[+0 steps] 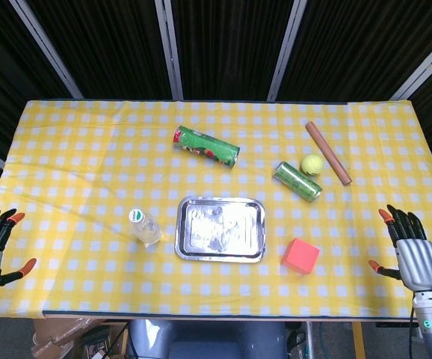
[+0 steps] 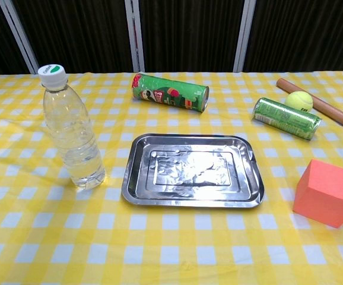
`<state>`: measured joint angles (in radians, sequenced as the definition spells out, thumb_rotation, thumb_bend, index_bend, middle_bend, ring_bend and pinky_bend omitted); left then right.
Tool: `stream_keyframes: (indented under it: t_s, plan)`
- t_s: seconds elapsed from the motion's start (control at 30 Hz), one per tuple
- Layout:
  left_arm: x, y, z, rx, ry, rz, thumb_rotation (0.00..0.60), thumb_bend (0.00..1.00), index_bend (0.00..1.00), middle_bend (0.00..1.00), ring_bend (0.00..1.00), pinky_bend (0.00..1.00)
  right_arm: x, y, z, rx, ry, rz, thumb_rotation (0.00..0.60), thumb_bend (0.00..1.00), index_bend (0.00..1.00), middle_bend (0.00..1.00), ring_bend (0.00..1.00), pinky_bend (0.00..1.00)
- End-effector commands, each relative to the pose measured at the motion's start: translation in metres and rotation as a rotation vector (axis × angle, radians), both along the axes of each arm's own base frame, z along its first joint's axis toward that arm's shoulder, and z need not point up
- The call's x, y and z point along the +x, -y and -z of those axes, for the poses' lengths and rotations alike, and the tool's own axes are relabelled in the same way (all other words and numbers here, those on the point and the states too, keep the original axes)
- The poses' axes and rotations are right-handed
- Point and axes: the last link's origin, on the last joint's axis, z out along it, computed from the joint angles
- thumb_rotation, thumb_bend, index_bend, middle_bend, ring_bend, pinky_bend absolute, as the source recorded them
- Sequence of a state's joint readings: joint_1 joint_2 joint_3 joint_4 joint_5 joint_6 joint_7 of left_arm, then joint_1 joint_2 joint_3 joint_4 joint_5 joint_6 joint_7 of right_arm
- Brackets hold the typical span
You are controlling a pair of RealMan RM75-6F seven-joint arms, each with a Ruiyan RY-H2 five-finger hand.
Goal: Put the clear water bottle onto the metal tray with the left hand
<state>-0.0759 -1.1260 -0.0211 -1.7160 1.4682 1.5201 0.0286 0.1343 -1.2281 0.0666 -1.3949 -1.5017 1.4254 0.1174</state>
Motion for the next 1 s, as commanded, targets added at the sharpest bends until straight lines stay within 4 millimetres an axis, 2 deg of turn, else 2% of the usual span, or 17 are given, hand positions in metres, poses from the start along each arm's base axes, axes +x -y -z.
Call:
stream_keyframes:
  t_s: [0.03,0.37,0.57,0.67,0.87,1.0]
  plan:
    - [0.000,0.000,0.001,-0.008,0.002,-0.002,0.600,0.25,0.14,0.08,0.00,0.00,-0.001,-0.001,0.000,0.002,-0.006,0.005,0.600,0.05,0.05,0.00,0.00,0.00]
    - [0.007,0.002,0.007,-0.023,-0.009,0.023,0.600,0.26,0.14,0.08,0.00,0.00,0.003,-0.006,-0.002,-0.003,0.001,-0.005,0.600,0.05,0.05,0.00,0.00,0.00]
    - [0.012,-0.006,0.015,0.022,0.056,0.102,0.600,0.25,0.14,0.08,0.00,0.00,-0.001,-0.007,-0.001,0.016,0.004,0.026,0.600,0.05,0.05,0.00,0.00,0.00]
    - [0.017,-0.011,0.025,0.002,0.191,0.123,0.600,0.25,0.15,0.09,0.00,0.00,0.002,-0.005,0.000,0.023,0.019,0.017,0.600,0.05,0.05,0.00,0.00,0.00]
    - [0.035,-0.027,0.049,-0.240,0.554,0.043,0.600,0.23,0.15,0.08,0.00,0.00,-0.001,-0.002,0.003,0.059,0.040,0.036,0.600,0.05,0.05,0.00,0.00,0.00]
    - [0.046,-0.045,0.066,-0.343,0.670,0.013,0.600,0.23,0.15,0.08,0.00,0.00,0.001,0.001,0.003,0.058,0.053,0.025,0.600,0.05,0.05,0.00,0.00,0.00]
